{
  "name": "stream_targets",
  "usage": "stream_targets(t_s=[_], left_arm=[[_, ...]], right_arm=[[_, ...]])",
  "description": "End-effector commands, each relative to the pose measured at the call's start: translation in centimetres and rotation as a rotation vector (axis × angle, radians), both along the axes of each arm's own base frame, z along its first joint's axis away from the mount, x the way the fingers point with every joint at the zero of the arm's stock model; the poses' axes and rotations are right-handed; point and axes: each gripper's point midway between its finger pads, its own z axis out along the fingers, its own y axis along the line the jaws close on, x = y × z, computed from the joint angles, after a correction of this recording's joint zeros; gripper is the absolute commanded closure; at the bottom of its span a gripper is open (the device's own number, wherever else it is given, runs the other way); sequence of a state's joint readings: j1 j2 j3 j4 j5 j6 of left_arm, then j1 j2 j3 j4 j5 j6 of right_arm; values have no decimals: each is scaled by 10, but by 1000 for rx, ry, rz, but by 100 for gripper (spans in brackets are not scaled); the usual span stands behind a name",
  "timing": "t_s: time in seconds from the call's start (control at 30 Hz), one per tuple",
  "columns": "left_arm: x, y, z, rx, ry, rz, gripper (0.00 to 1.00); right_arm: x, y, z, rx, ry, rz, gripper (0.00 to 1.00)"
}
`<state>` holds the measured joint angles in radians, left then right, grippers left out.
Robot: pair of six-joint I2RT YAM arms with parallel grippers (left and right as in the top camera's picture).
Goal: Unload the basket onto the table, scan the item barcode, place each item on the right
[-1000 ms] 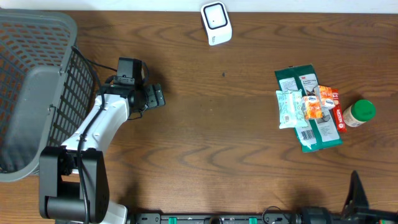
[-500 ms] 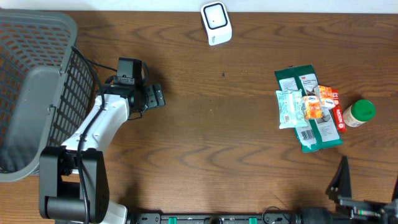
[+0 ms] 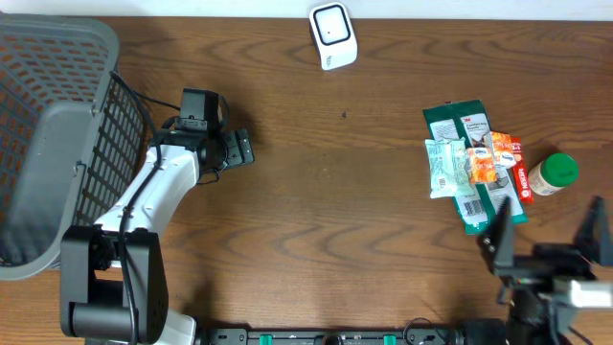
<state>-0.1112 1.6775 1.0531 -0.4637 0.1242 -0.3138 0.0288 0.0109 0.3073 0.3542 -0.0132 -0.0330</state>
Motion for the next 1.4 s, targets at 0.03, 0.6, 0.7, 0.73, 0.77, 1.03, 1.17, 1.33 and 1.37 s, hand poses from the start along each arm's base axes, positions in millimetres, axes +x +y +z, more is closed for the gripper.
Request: stream_targets(t_s=[0.03, 0.6, 0.7, 0.73, 0.77, 1.03, 1.17, 1.33, 1.37], left_arm=[[-2, 3, -3, 12, 7, 2, 6], [-2, 3, -3, 12, 7, 1, 7], [-2, 3, -3, 12, 7, 2, 7], [-2, 3, -3, 12, 7, 1, 7], [-2, 3, -3, 12, 7, 1, 7], [-2, 3, -3, 12, 7, 1, 7], [-2, 3, -3, 12, 7, 2, 7], [-2, 3, -3, 12, 7, 1, 7], [-2, 3, -3, 12, 7, 2, 7]], right_arm=[[23, 5, -42, 25, 74, 50, 1], [76, 8, -185, 124, 517, 90, 1], [78, 8, -213, 136, 632, 86, 1], [78, 8, -219, 136, 657, 84, 1], [78, 8, -224, 137, 678, 82, 1], [77, 9, -237, 140, 730, 82, 1], [77, 8, -237, 140, 730, 82, 1], [77, 8, -237, 140, 730, 82, 1], [77, 8, -237, 140, 730, 82, 1]])
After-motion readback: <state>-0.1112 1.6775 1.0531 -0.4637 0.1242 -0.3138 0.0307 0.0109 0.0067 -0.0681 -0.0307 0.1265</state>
